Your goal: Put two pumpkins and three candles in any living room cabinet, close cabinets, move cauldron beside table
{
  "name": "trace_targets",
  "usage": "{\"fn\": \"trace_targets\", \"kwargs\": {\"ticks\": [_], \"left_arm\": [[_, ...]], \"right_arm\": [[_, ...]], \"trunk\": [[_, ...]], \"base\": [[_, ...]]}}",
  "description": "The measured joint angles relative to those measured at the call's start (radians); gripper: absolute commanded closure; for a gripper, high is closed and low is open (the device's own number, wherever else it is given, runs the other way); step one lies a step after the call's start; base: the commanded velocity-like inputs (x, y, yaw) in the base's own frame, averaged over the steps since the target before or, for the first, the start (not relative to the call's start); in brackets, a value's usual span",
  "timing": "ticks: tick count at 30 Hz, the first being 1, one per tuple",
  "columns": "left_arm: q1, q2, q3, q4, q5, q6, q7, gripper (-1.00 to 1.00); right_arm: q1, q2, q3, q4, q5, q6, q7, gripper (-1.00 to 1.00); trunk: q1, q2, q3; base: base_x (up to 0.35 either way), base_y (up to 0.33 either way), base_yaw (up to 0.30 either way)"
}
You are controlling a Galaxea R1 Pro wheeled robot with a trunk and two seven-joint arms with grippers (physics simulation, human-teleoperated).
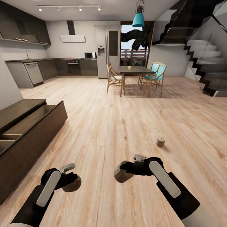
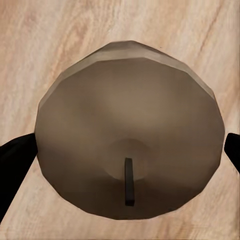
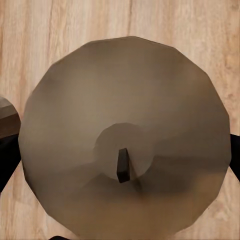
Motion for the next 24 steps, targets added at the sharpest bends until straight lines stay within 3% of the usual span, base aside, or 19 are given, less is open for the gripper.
{"fn": "trace_targets", "kwargs": {"ticks": [24], "left_arm": [[0.0, 0.0, -0.001, 0.0, -0.003, -0.001, 0.001, 1.0]], "right_arm": [[0.0, 0.0, 0.0, 0.0, 0.0, 0.0, 0.0, 1.0]], "trunk": [[0.0, 0.0, 0.0]], "base": [[0.333, -0.019, 0.0]]}}
